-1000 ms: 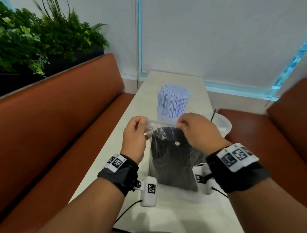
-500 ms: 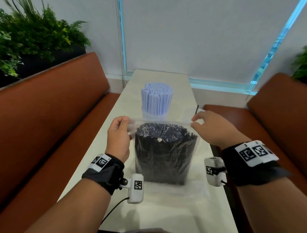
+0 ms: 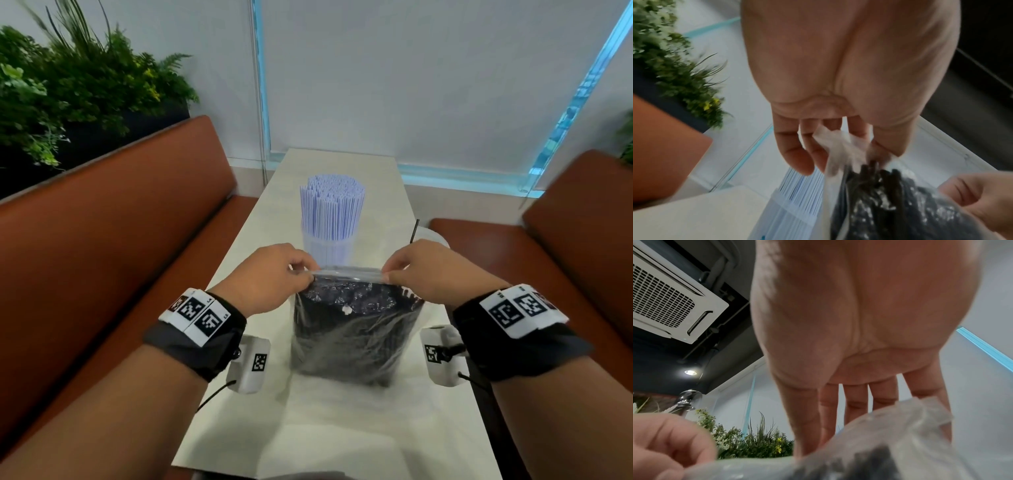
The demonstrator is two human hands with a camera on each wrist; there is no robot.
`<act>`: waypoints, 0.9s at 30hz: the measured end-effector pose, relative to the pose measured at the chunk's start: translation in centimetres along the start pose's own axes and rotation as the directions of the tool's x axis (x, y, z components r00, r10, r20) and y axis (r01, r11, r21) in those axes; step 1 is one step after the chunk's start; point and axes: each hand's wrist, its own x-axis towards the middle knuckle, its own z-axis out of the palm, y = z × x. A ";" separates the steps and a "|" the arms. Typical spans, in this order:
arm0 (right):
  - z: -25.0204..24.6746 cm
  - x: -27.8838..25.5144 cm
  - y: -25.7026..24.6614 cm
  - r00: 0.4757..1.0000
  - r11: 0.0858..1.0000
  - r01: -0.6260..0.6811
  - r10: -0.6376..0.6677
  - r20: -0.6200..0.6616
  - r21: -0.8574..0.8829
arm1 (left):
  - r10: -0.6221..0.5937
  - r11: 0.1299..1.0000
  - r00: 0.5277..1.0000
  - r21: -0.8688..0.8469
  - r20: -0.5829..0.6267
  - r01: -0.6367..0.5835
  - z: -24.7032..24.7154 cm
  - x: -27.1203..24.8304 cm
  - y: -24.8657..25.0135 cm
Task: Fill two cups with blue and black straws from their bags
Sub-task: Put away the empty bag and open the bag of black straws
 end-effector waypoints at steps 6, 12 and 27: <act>-0.5 -0.6 0.1 0.992 1.000 -0.005 0.005 -0.128 0.000 | -0.062 0.985 0.990 -0.169 -0.129 0.040 -0.2 -0.3 1.6; 0.2 -0.6 0.0 0.960 0.994 0.077 -0.051 -0.275 0.082 | -0.100 0.971 0.987 -0.228 -0.123 0.070 -0.5 -0.5 2.5; 3.0 -0.4 -0.2 0.988 0.878 -0.083 0.135 -0.078 0.471 | -0.278 0.867 0.959 -0.417 0.052 0.274 1.4 0.8 2.6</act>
